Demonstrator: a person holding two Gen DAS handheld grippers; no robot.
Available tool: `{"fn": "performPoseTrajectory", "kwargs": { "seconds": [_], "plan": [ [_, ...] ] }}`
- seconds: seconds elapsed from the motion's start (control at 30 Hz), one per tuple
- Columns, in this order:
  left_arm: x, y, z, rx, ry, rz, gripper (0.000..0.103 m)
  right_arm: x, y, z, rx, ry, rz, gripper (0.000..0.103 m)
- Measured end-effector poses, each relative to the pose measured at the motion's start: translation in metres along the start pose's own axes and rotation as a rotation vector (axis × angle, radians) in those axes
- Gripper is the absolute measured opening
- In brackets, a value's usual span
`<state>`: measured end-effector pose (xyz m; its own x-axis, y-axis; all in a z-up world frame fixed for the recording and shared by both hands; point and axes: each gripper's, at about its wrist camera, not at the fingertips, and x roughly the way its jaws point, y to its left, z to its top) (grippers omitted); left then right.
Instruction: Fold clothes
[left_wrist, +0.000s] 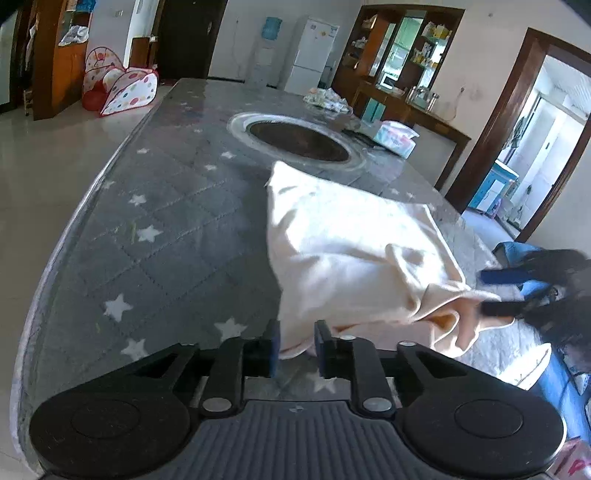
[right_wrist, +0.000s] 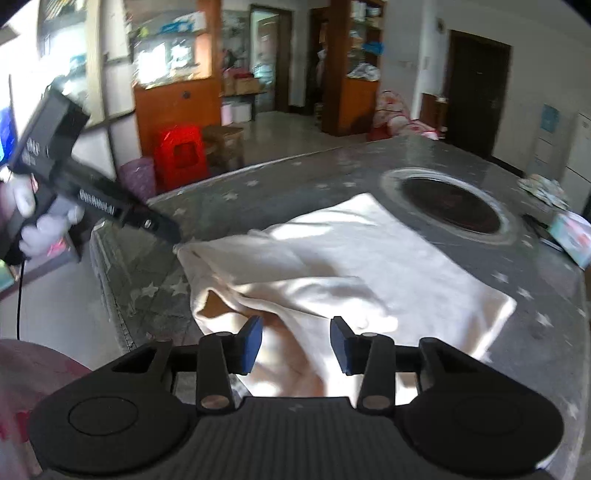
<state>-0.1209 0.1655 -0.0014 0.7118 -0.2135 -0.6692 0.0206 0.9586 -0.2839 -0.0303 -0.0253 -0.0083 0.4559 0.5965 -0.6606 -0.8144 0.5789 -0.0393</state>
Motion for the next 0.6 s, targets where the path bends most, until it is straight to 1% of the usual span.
{"fn": "performPoseTrajectory", "kwargs": {
  "seconds": [0.13, 0.17, 0.2, 0.23, 0.27, 0.37, 0.43, 0.5, 0.57, 0.6],
  "plan": [
    [0.009, -0.017, 0.01, 0.029, -0.018, -0.045, 0.041, 0.027, 0.017, 0.004, -0.065, 0.024, -0.019, 0.038],
    [0.013, -0.023, 0.013, 0.042, -0.019, -0.055, 0.044, 0.031, 0.019, 0.004, -0.07, 0.029, -0.022, 0.034],
    [0.018, -0.029, 0.015, 0.054, -0.018, -0.062, 0.045, 0.032, 0.02, 0.004, -0.068, 0.029, -0.027, 0.026],
    [0.022, -0.034, 0.018, 0.067, -0.017, -0.069, 0.045, 0.031, 0.02, 0.003, -0.058, 0.027, -0.034, 0.015],
    [0.028, -0.04, 0.022, 0.08, -0.015, -0.077, 0.045, 0.03, 0.019, 0.002, -0.046, 0.024, -0.041, 0.009],
    [0.048, -0.057, 0.033, 0.115, -0.002, -0.108, 0.045, 0.021, 0.011, -0.001, 0.011, 0.001, -0.077, 0.006],
    [0.063, -0.069, 0.04, 0.134, 0.012, -0.127, 0.045, 0.015, 0.007, -0.004, 0.038, -0.008, -0.084, 0.006],
    [0.081, -0.077, 0.046, 0.146, 0.035, -0.131, 0.047, 0.013, 0.006, -0.008, 0.052, -0.009, -0.082, 0.006],
    [0.098, -0.084, 0.049, 0.154, 0.062, -0.126, 0.051, 0.012, 0.008, -0.01, 0.05, -0.008, -0.076, 0.006],
    [0.107, -0.087, 0.051, 0.158, 0.075, -0.124, 0.051, 0.012, 0.01, -0.011, 0.049, -0.009, -0.072, 0.006]
  ]
}}
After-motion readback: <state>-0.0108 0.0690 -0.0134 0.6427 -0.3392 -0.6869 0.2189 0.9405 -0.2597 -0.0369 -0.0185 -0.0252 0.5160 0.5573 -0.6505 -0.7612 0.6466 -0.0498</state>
